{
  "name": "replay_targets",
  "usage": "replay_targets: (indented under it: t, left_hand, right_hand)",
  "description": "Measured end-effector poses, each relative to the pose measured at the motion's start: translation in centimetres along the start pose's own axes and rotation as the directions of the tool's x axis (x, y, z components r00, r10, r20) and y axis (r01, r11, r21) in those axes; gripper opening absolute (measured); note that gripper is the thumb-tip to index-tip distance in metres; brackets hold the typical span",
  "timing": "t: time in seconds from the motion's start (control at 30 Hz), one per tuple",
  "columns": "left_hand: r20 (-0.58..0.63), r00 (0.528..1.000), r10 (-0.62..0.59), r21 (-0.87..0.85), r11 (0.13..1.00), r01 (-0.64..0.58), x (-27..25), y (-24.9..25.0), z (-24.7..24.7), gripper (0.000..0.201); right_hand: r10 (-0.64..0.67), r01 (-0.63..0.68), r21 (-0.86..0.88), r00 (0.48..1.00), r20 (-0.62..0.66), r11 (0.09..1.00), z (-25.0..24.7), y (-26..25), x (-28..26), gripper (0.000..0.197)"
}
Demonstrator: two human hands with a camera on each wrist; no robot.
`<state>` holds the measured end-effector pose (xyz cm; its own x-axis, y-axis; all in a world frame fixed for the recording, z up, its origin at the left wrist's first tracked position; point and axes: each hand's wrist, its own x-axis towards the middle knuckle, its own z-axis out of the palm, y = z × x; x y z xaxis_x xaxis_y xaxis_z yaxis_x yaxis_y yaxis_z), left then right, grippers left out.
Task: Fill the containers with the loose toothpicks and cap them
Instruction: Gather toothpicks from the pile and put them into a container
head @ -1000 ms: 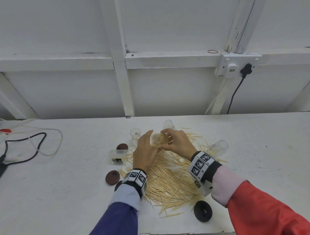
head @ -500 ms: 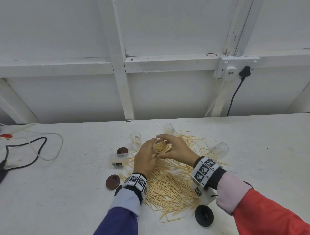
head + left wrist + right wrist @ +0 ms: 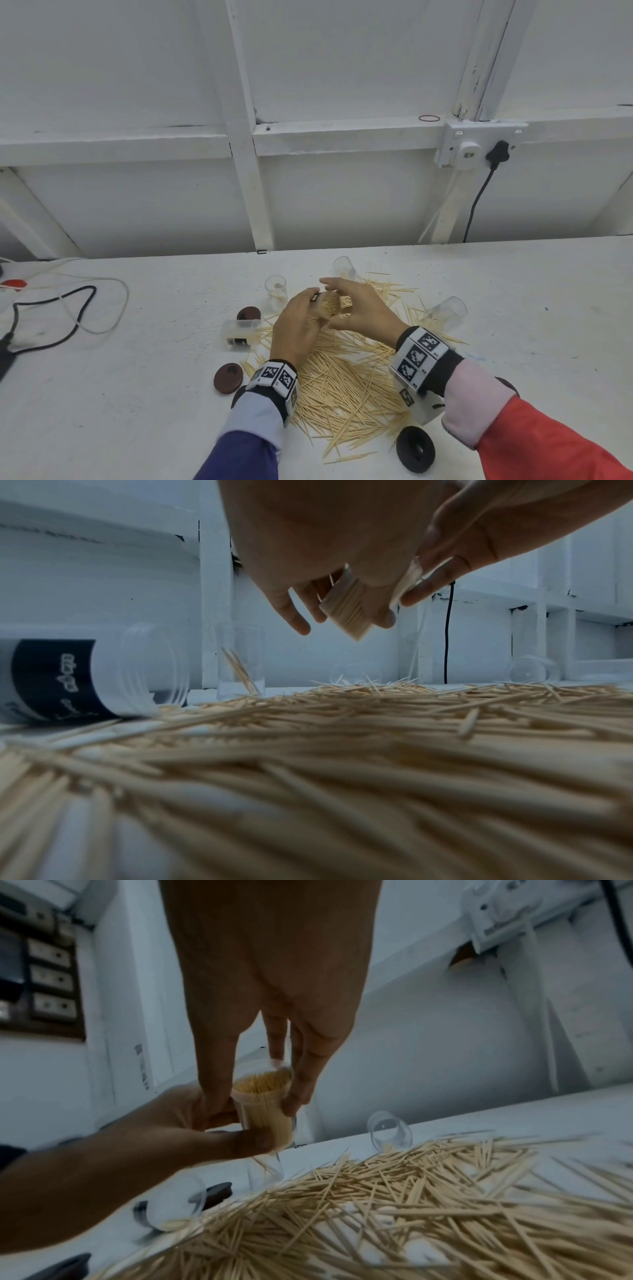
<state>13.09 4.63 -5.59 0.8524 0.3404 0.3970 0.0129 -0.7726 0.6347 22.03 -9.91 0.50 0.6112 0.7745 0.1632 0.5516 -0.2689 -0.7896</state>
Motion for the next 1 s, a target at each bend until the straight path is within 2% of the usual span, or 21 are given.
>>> replay_targets:
  t: [0.07,0.17,0.23,0.3,0.4,0.53,0.63,0.77,0.83,1.0]
  left_hand:
    - [0.013,1.000,0.014,0.003,1.000,-0.014,0.0,-0.1,0.1,0.054]
    - [0.010,1.000,0.028,0.014,0.999,-0.029,-0.1,-0.1,0.1,0.060]
    - [0.002,0.999,0.038,0.024,0.999,-0.038,0.0,-0.3,0.1,0.067]
    - [0.010,0.999,0.040,0.023,0.999,-0.040,0.0,-0.3,0.1,0.071]
    - [0.010,0.998,0.062,0.028,0.998,-0.062,0.1,-0.4,0.2,0.071]
    - [-0.003,0.998,0.062,0.009,0.998,-0.062,0.1,-0.4,0.3,0.061]
    - [-0.016,1.000,0.027,0.022,0.999,-0.027,0.2,-0.7,0.4,0.057]
    - [0.005,1.000,0.022,0.012,1.000,-0.022,0.0,-0.7,0.4,0.062]
    - [0.015,1.000,0.022,0.007,1.000,-0.022,0.1,-0.6,0.3,0.069]
    - [0.050,0.997,0.059,-0.014,0.998,-0.058,0.2,-0.5,0.3,0.071]
  right_hand:
    - [0.044,-0.043,-0.019,0.999,0.004,0.999,0.0,0.0,0.0,0.073]
    - [0.035,-0.045,-0.112,0.995,-0.088,0.993,0.0,0.3,0.3,0.057]
    - [0.011,-0.031,-0.169,0.994,-0.113,0.985,0.2,0.3,0.3,0.053]
    - [-0.003,-0.006,-0.117,0.997,-0.077,0.993,0.2,0.5,0.2,0.051]
    - [-0.011,0.000,-0.114,0.995,-0.103,0.993,-0.1,0.4,0.3,0.052]
    - [-0.050,0.050,-0.052,0.999,-0.010,0.997,0.0,-0.1,0.0,0.061]
    - [0.004,-0.004,-0.002,1.000,-0.026,1.000,0.1,-0.2,-0.1,0.068]
    - [0.015,-0.020,-0.063,0.997,-0.072,0.998,0.3,-0.7,0.0,0.055]
    - [0.017,-0.033,-0.141,0.994,-0.111,0.989,0.3,-0.7,0.1,0.055]
    - [0.046,-0.054,-0.120,0.996,-0.075,0.991,0.1,-0.3,0.1,0.056]
